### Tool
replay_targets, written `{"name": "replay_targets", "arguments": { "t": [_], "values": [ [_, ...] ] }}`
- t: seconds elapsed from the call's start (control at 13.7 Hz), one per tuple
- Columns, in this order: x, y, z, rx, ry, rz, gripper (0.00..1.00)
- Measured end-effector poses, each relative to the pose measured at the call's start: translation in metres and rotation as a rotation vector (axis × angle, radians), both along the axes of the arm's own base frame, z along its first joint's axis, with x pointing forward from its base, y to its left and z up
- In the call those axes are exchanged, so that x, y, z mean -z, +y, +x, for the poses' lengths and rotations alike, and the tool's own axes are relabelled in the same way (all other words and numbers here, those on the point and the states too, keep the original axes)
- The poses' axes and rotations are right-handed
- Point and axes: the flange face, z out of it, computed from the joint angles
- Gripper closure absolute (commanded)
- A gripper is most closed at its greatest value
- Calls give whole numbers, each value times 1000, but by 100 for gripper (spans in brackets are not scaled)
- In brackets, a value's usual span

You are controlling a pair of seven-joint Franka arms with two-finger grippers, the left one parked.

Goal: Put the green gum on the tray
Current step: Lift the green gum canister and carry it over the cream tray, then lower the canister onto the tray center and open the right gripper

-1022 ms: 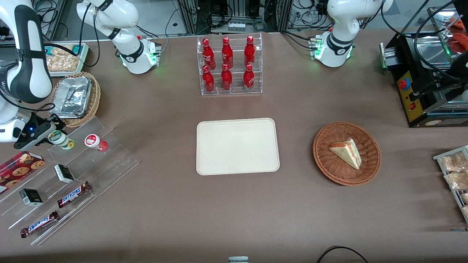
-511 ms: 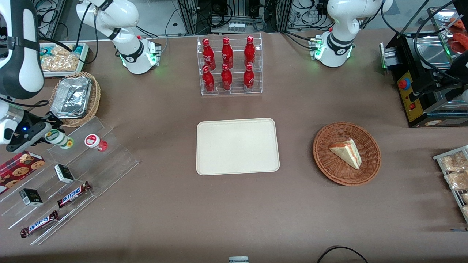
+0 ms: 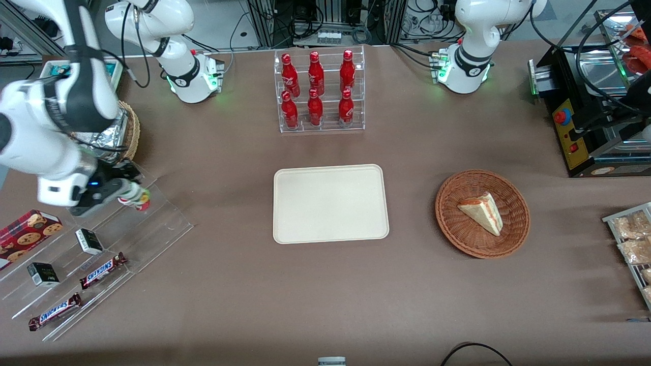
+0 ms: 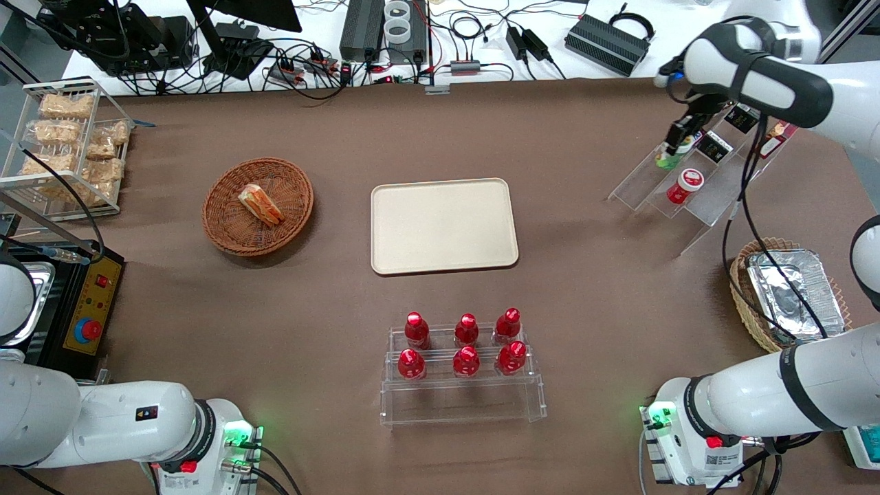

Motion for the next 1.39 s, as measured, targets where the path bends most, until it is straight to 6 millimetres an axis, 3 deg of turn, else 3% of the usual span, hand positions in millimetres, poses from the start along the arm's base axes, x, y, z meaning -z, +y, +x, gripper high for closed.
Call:
{"name": "replay_targets", "arguments": {
  "t": [0.22,0.51,0.95,1.17,1.39],
  "values": [
    [6,77,-8,88,15,2,100],
    [22,164,-20,206,16,-3,100],
    [70,292,-23,380,-21,-15,100],
    [91,345,-22,455,-42,-27,100],
    [109,381,-18,517,-42,-11,100]
  ]
}}
